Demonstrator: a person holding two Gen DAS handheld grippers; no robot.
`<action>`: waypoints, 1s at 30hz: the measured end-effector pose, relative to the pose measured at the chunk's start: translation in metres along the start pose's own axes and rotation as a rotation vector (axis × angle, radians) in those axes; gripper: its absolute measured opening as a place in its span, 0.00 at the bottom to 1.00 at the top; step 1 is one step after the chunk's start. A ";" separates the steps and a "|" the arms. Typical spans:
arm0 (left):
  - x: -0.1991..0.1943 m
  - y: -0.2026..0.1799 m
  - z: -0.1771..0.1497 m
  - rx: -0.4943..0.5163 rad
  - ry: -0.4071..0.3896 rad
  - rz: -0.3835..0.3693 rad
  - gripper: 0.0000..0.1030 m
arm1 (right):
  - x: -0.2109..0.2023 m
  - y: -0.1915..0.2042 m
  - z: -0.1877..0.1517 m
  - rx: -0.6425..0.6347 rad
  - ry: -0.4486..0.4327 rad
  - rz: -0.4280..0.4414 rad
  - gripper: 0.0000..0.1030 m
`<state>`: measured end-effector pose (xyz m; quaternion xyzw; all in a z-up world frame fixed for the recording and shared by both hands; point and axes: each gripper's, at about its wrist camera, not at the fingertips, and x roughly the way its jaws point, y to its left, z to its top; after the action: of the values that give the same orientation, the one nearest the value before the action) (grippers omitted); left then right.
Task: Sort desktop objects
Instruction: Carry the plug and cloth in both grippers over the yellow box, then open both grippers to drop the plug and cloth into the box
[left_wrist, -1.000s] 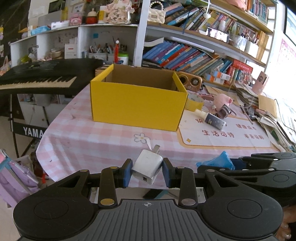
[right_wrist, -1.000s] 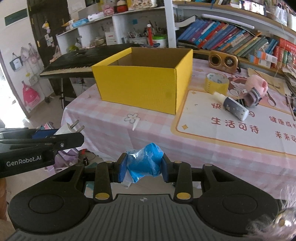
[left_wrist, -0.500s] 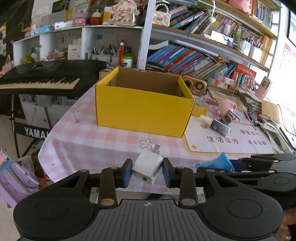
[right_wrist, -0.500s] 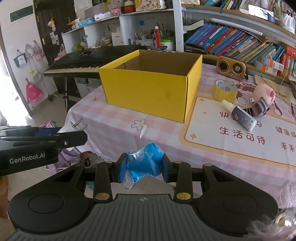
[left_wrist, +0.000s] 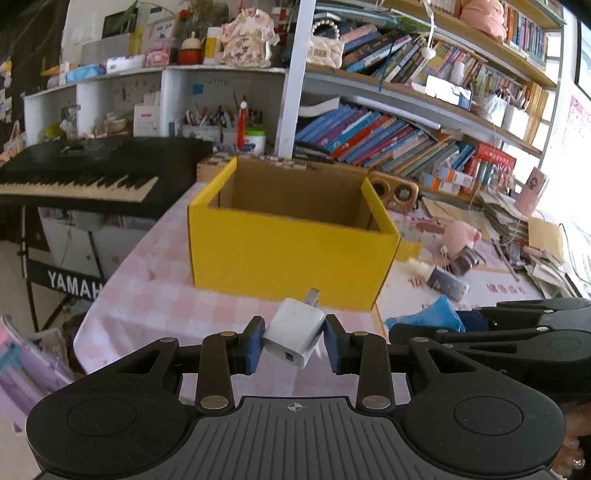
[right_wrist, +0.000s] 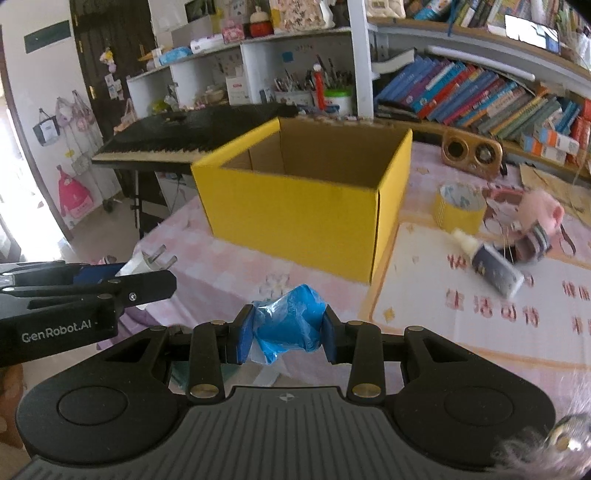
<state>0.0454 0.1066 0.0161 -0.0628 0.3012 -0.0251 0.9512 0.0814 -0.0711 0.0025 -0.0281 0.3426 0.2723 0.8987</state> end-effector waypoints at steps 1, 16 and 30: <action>0.002 -0.001 0.005 0.006 -0.008 -0.001 0.32 | 0.001 -0.001 0.006 -0.004 -0.009 0.005 0.33; 0.056 -0.003 0.087 0.021 -0.126 0.017 0.32 | 0.034 -0.035 0.106 -0.078 -0.129 0.036 0.33; 0.169 0.012 0.127 0.027 0.049 0.133 0.32 | 0.154 -0.056 0.171 -0.287 0.000 0.022 0.33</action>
<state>0.2569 0.1173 0.0208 -0.0293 0.3273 0.0329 0.9439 0.3079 -0.0055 0.0282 -0.1528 0.3004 0.3282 0.8824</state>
